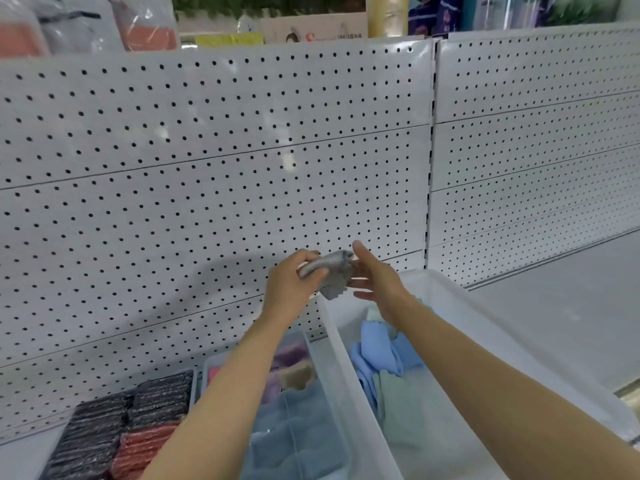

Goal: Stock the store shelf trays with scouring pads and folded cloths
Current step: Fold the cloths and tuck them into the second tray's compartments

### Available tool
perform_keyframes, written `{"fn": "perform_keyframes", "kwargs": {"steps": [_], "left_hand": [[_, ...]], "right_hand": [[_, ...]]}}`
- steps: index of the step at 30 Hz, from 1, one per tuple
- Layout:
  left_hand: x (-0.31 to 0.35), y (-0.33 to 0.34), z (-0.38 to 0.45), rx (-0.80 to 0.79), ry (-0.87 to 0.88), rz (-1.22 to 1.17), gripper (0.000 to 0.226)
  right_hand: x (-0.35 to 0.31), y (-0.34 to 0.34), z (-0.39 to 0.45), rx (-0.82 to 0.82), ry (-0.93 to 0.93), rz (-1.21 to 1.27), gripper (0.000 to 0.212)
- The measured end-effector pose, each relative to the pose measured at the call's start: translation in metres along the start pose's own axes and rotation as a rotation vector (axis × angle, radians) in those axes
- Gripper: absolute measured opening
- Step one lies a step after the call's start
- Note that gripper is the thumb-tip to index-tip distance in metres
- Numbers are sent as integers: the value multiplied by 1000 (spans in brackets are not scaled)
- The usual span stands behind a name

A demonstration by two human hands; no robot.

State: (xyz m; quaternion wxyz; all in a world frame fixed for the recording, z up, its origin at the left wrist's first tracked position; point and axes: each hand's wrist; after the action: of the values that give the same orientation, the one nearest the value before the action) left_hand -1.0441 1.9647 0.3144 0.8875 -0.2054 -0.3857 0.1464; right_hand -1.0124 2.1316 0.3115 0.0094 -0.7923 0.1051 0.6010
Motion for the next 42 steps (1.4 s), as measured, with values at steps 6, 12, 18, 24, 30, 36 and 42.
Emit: {"fn": "perform_keyframes", "kwargs": {"steps": [6,12,18,24,30,36,42], "left_hand": [[4,-30,-31,31,389,375,23],[6,-59,-41,107,157,28,55],[12,-78,-30,-2,-258,-429,26],[16,-84,-28,228,-387,-532,14],[19,-93,-35,200,-347,-548,15],[18,-105,-47,63,-328,-491,21],[11,-112,-60,224,-259,-441,41]], "right_hand": [[-14,42,-16,-53,-99,-21,12],[-10,63,-17,-99,-183,85,10],[-8,84,-22,-202,-213,162,12],[-7,97,-32,-213,-188,108,11],[-2,100,-36,-172,-148,83,7],[-2,101,-41,-196,-179,80,16],[3,106,-43,-327,92,189,25]]}}
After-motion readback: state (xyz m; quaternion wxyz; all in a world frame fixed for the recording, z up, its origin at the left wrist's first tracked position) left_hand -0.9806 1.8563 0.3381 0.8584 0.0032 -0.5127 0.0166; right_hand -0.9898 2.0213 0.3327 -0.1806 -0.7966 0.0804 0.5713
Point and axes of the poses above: each hand's wrist, its own z-axis towards the middle knuckle, its own y-axis out of the palm, x = y × z, and after that the axes turned 13 degrees about y, right-handed
